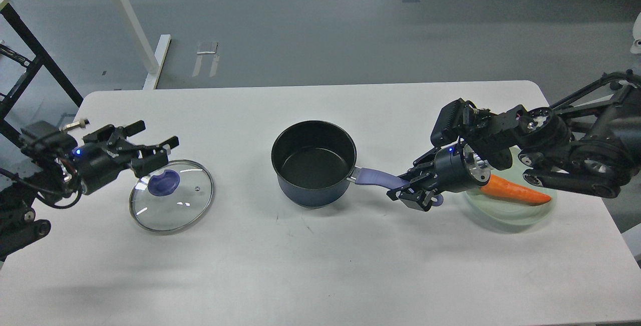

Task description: Open pot lid

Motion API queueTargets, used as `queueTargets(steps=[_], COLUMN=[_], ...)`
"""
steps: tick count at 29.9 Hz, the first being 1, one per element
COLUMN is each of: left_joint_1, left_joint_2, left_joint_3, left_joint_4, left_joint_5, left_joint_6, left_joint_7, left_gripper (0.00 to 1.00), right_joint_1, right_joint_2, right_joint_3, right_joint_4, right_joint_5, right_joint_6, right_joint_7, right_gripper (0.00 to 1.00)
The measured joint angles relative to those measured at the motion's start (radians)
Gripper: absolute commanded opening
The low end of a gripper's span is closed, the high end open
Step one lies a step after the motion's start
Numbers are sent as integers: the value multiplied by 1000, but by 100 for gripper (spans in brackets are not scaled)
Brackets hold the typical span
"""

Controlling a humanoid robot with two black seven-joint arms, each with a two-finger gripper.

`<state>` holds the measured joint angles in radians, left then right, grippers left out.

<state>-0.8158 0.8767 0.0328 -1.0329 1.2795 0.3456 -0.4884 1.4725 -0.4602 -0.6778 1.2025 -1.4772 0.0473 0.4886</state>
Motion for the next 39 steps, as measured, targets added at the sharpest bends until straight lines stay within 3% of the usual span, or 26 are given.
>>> queueTargets(steps=[7,14,25,31,39], left_joint_1=[-132,-154,-141,-106,21], left_joint_2=[4,-5,-72,-111,-186], left_joint_3=[-6,-78,-148,-174,-319], left_joint_4=[-22,-20,-10,15,79], left_joint_5=[-553,-824,-1060,-1200,-1219], left_joint_6=[-250,-414,-446,-521,-639], left_joint_7=[0,0,0,0,0], left_gripper=[99,99,99,99,99], right_joint_1=[-4,9,-28,-233,-584], right_joint_2=[0,-33,-204,-249,-264], right_joint_3=[0,23,275,551,904], right_joint_4=[0,11,12,2,-28], right_joint_5=[3,59,627,974,1327], right_joint_6=[0,-1,-1,-24,15], right_joint_7=[0,0,0,0,0], right_gripper=[95,98,98,98,99])
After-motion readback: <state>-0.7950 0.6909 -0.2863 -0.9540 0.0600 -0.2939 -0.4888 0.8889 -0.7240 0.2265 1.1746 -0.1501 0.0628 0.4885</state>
